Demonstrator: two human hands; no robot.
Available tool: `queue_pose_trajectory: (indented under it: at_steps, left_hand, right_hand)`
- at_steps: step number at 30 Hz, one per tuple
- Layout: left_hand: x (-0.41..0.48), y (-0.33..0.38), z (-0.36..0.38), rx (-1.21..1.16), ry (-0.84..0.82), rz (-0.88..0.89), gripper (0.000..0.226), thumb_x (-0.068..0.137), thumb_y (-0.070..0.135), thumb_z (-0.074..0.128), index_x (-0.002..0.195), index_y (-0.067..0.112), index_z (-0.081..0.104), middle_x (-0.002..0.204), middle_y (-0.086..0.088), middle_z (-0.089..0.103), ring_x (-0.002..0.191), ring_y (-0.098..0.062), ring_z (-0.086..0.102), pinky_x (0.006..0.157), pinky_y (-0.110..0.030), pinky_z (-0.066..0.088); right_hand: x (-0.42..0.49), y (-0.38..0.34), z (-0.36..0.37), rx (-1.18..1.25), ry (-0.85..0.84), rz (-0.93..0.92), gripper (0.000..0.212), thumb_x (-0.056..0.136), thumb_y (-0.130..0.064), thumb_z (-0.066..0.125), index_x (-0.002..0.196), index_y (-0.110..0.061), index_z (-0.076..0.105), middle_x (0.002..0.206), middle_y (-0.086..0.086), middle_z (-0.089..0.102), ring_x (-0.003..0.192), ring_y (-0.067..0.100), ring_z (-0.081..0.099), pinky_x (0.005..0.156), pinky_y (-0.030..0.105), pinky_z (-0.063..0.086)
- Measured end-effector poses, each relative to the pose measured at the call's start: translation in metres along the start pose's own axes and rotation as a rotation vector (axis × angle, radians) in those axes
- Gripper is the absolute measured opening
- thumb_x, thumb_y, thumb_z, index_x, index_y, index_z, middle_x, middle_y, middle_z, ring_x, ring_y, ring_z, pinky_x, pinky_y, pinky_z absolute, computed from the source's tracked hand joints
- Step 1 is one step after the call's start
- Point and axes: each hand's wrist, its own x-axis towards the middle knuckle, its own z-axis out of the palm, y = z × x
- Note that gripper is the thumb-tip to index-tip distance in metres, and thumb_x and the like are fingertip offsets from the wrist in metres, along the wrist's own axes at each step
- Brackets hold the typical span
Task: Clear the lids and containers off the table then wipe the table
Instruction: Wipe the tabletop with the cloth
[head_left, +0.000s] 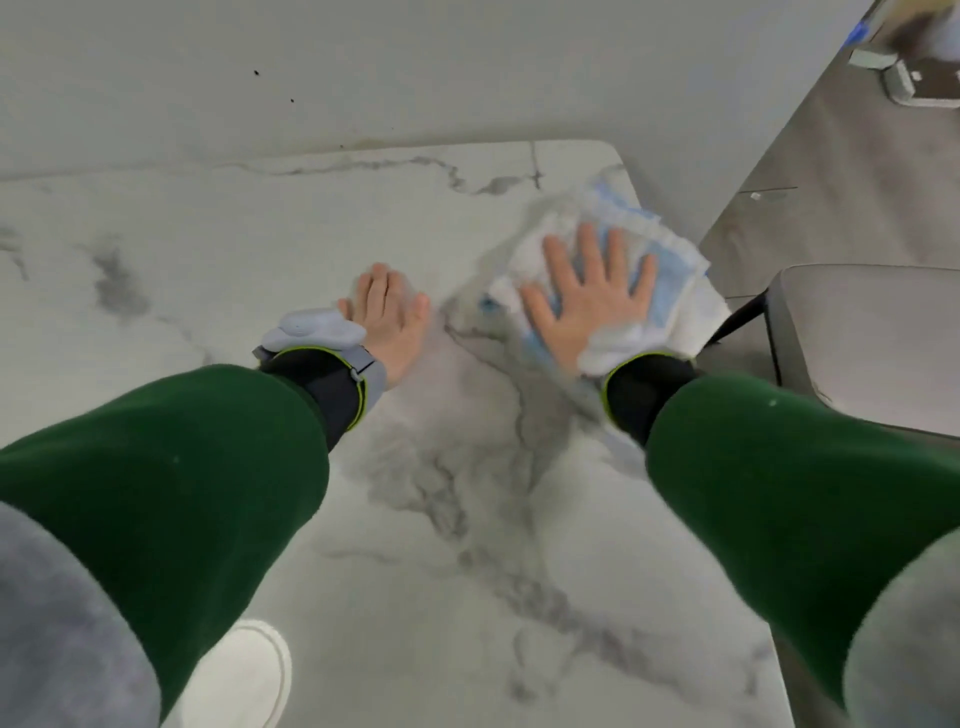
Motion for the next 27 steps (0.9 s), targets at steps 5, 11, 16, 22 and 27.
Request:
queue_pose_trajectory:
  at_steps: [5,11,16,22,27]
  left_hand:
    - [0.009,-0.013,0.013,0.105,0.172,0.068,0.057,0.101,0.039,0.023,0.15,0.01,0.018,0.161,-0.006,0.007,0.149,-0.023,0.002,0.121,-0.045,-0.003]
    - [0.019,-0.021,0.026,0.047,0.117,0.083,0.06,0.101,0.041,0.02,0.153,0.016,0.003,0.161,0.003,-0.009,0.149,-0.014,-0.012,0.118,-0.04,-0.015]
    - [0.017,-0.015,0.02,-0.036,0.093,0.051,0.056,0.102,0.039,0.018,0.153,0.018,0.008,0.161,0.005,-0.006,0.149,-0.01,-0.011,0.117,-0.037,-0.016]
    - [0.001,-0.012,0.005,-0.117,0.048,0.08,0.054,0.103,0.037,0.013,0.151,0.013,0.018,0.162,0.0,0.004,0.149,-0.015,-0.001,0.115,-0.031,-0.014]
    - [-0.011,-0.023,-0.011,-0.153,-0.041,0.117,0.051,0.104,0.036,0.013,0.152,0.02,0.015,0.162,0.001,-0.003,0.149,-0.013,-0.01,0.12,-0.032,-0.011]
  right_hand:
    - [0.059,0.02,-0.004,-0.048,-0.022,0.099,0.068,0.09,-0.062,0.015,0.15,-0.032,0.01,0.16,0.003,0.003,0.147,0.032,-0.001,0.114,0.06,0.001]
    - [0.112,-0.024,-0.015,-0.048,-0.053,0.099,0.068,0.092,-0.06,0.018,0.151,-0.028,0.009,0.16,0.006,0.0,0.147,0.034,-0.003,0.115,0.059,-0.002]
    - [0.074,-0.081,-0.003,-0.038,-0.075,-0.165,0.067,0.092,-0.061,0.019,0.151,-0.03,0.011,0.16,0.003,0.002,0.147,0.031,-0.002,0.116,0.057,-0.003]
    - [0.009,-0.024,0.0,-0.003,-0.031,-0.135,0.069,0.087,-0.066,0.012,0.149,-0.036,0.013,0.16,0.0,0.006,0.148,0.027,-0.001,0.117,0.054,-0.003]
    - [-0.048,0.006,-0.006,-0.06,0.016,0.273,0.066,0.092,-0.061,0.012,0.151,-0.033,0.007,0.161,0.003,0.001,0.148,0.028,-0.004,0.117,0.055,-0.002]
